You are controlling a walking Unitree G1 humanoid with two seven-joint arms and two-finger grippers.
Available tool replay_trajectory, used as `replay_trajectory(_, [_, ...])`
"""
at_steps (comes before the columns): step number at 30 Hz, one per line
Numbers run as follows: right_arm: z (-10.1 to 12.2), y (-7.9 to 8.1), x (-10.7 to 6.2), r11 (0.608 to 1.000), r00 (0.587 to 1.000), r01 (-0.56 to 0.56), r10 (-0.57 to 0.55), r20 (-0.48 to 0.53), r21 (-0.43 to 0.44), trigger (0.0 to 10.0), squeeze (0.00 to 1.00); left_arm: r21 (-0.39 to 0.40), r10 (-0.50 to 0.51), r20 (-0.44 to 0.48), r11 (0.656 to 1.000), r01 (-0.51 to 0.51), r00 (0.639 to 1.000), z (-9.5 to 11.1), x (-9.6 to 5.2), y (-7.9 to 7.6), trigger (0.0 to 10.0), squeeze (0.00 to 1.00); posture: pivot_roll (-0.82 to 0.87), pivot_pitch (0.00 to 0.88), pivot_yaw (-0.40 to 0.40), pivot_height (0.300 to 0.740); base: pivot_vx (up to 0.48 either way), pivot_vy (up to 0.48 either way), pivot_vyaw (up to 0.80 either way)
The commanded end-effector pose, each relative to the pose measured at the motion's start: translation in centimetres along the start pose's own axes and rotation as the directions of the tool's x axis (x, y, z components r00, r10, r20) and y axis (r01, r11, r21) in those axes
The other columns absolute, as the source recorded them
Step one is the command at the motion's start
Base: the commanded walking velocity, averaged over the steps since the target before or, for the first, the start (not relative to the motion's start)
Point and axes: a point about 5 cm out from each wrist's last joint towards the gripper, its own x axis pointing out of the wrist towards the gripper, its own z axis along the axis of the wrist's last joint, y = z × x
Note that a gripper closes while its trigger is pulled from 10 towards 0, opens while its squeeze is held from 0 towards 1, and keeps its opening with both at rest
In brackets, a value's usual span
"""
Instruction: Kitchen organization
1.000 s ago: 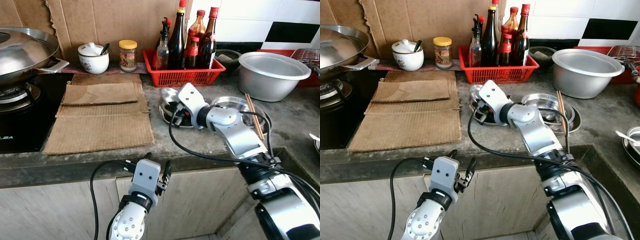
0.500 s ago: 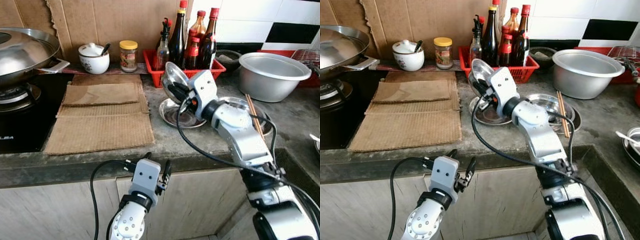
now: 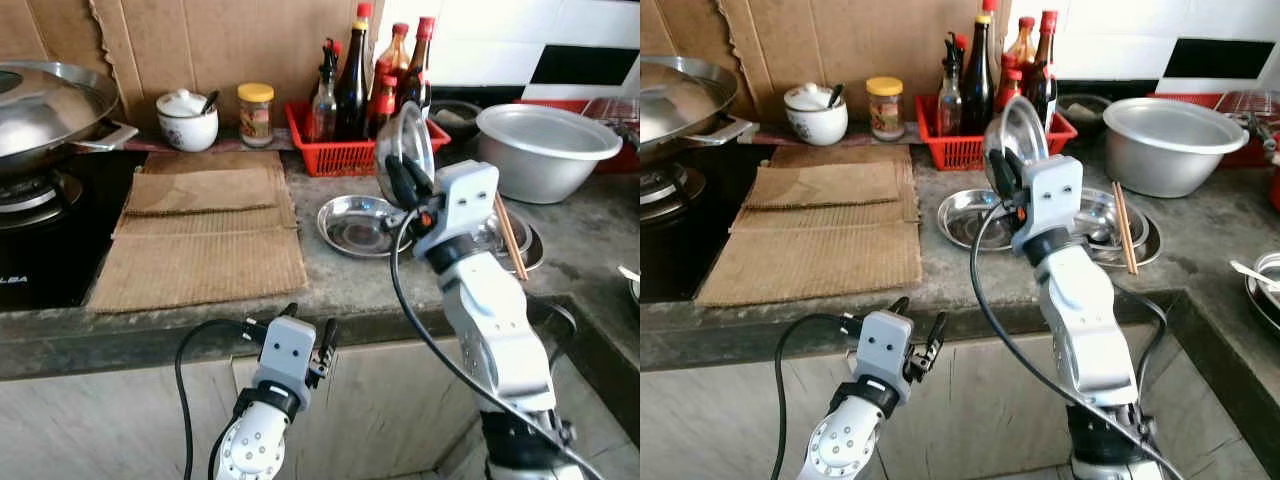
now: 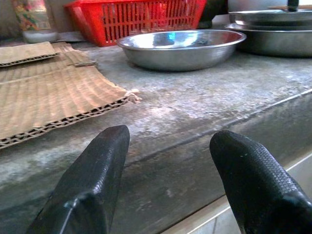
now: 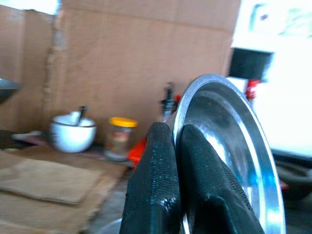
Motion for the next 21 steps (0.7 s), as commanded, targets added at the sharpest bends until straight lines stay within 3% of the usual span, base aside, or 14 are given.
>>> replay_trajectory(1, [1.3,0.0,-0.1,0.999,0.997,0.030,-0.028,0.065,-0.030,0.0,0.00,0.002,-0.007,0.001,1.000,0.007,1.000,-0.1,0.1,-0.2,10.0,0.00,0.19,0.000,-0.070,0.740,0.000,0.000,0.00])
replay_trajectory(2, [1.3,0.1,-0.9,0.997,0.996,0.068,-0.065,0.059,-0.039,0.0,0.00,0.006,-0.013,0.003,1.000,0.013,1.000,-0.1,0.1,-0.2,10.0,0.00,0.19,0.000,-0.067,0.740,0.000,0.000,0.00])
replay_trajectory(8, [1.0,0.5,-2.1,0.995,0.996,0.087,-0.086,0.034,-0.044,0.0,0.00,0.010,-0.022,0.009,1.000,0.022,1.000,-0.1,0.1,-0.2,10.0,0.00,0.18,0.000,-0.061,0.740,0.000,0.000,0.00])
replay_trajectory(15, [1.2,0.1,-2.0,0.989,0.990,0.134,-0.132,0.041,-0.061,0.0,0.00,0.029,-0.041,0.013,0.999,0.040,0.999,-0.2,0.0,-0.4,10.0,0.00,0.18,0.000,-0.058,0.740,0.000,0.000,0.00])
replay_trajectory(21, [1.3,0.1,-2.1,0.987,0.989,0.145,-0.143,0.044,-0.064,0.0,0.00,0.034,-0.037,0.027,0.999,0.036,0.999,0.0,0.0,-0.3,10.0,0.00,0.18,0.000,-0.054,0.740,-0.250,0.000,0.00])
